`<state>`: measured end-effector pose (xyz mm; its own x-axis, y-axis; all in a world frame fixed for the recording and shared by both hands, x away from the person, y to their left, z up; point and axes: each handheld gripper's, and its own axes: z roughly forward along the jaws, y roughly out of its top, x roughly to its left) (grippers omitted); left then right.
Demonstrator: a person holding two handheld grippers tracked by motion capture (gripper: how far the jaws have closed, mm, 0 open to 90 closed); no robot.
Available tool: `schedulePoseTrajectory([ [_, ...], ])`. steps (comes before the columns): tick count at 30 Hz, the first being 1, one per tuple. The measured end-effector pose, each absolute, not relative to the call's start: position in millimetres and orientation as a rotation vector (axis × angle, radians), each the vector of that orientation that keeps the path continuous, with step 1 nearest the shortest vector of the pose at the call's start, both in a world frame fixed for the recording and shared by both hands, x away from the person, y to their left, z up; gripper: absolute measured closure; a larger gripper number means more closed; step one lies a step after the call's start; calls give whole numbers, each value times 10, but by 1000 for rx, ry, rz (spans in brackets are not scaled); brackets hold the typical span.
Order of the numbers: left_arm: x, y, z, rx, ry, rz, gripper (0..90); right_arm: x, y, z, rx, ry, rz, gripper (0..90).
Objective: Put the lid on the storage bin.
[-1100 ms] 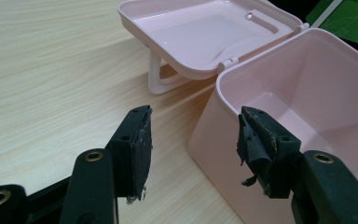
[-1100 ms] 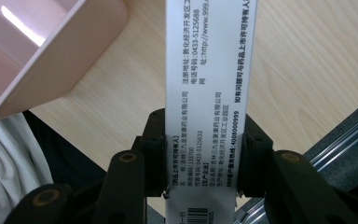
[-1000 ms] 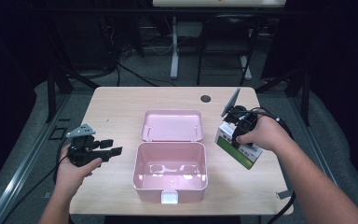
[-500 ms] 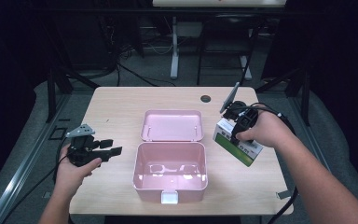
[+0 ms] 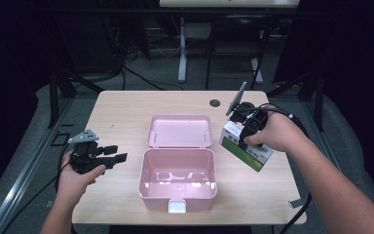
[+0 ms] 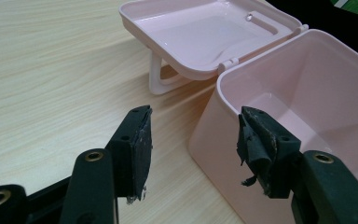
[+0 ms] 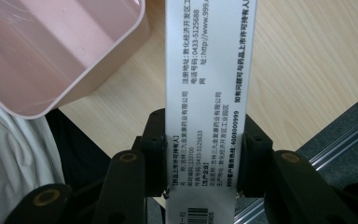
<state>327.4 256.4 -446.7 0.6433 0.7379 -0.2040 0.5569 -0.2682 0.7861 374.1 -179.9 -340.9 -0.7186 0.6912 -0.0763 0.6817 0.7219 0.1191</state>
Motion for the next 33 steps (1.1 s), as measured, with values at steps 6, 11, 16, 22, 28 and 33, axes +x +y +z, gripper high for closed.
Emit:
schedulePoseTrajectory([
  [6,3273,2560,-4467,1957,1016,248,446,3697,-1682,-3364,1053,2829,127,616],
  [11,3273,2561,-4467,1956,1016,249,446,3655,-1584,-3353,1008,2843,127,616],
  [16,3271,2559,-4462,1957,1014,245,446,3601,-1445,-3336,944,2863,133,616],
  [22,3272,2544,-4467,1961,1005,249,446,3549,-1260,-3364,862,2893,142,616],
  [28,3274,2555,-4462,1963,1003,245,446,3501,-1108,-3374,800,2911,136,616],
  [33,3272,2550,-4461,1957,1003,243,446,3478,-1031,-3364,769,2921,144,616],
])
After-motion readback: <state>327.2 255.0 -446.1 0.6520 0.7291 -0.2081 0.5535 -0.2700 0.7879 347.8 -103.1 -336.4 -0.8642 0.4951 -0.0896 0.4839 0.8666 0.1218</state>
